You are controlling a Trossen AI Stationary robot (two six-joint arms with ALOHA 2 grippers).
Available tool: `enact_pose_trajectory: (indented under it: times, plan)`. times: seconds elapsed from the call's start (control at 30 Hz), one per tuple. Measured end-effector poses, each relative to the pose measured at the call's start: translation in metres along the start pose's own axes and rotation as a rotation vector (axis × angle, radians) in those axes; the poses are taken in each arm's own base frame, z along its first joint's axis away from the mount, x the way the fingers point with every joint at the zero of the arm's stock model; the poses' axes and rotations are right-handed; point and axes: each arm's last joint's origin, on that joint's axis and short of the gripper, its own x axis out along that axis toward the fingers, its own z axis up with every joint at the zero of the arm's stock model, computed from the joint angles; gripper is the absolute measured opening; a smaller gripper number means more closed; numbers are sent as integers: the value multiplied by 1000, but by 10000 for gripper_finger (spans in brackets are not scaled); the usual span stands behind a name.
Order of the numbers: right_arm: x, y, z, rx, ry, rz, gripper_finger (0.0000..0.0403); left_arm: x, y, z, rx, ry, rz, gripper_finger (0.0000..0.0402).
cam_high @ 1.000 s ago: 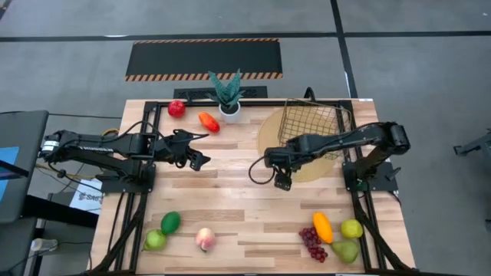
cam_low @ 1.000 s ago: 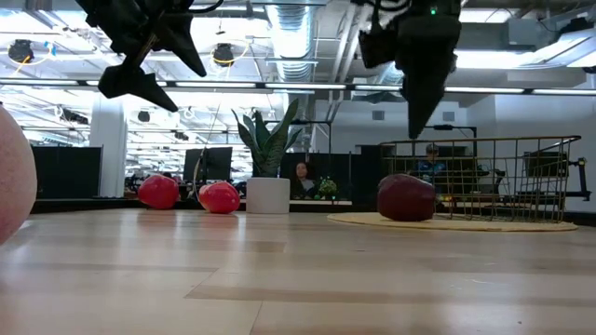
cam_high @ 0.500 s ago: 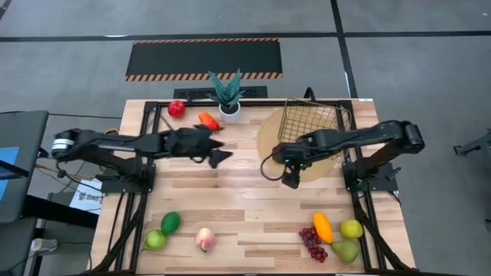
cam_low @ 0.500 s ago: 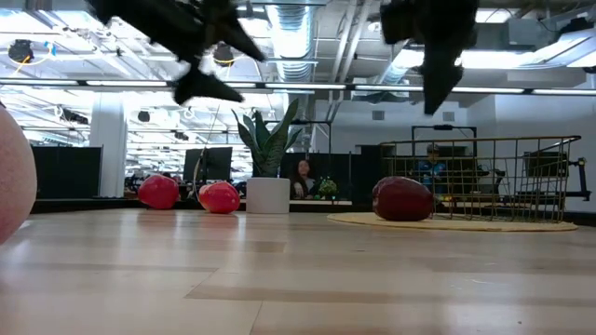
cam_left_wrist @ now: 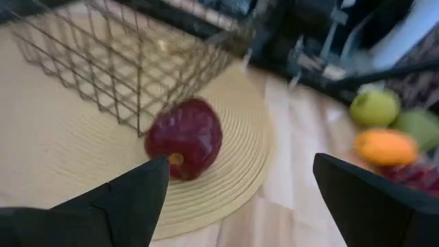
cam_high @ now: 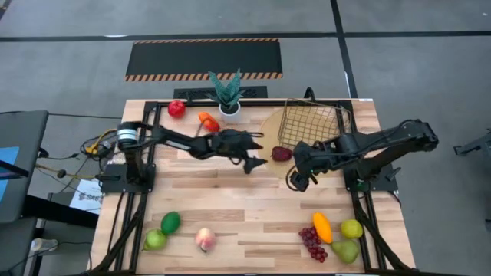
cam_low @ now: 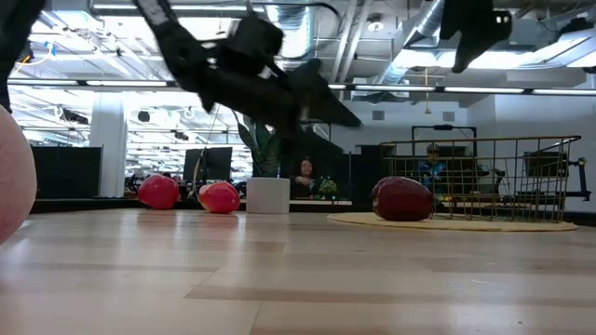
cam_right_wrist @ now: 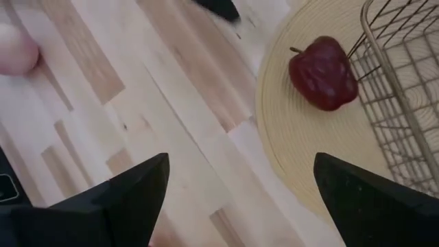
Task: Build produce basket
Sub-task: Put the dark red apple into the wire basket
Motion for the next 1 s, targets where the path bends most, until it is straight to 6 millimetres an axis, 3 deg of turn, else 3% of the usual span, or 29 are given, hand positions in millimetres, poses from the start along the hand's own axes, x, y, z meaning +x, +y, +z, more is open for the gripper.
enact_pose_trajectory:
  times: [0.17, 0.27, 0.37, 0.57, 0.8, 0.93, 1.0]
  plan:
    - [-1, 8, -9, 9, 9, 13, 381, 34, 9, 12, 85, 31, 115, 348]
    - [-3, 12, -14, 18, 0, 11, 381, 48, 14, 19, 131, 49, 78, 348]
    - [-6, 15, -19, 18, -2, 21, 381, 57, 17, 24, 115, 109, 25, 348]
    - [-8, 20, -26, 14, -11, 27, 381, 64, 18, 16, 68, 188, -47, 348]
    - [-4, 15, -30, -35, -15, -101, 381, 63, -10, 5, -56, 326, -365, 348]
    - [4, 11, -26, -101, 10, -165, 381, 60, -36, -3, -118, 451, -653, 348]
    - [9, 10, -23, -126, 17, -178, 381, 59, -44, -8, -140, 495, -675, 348]
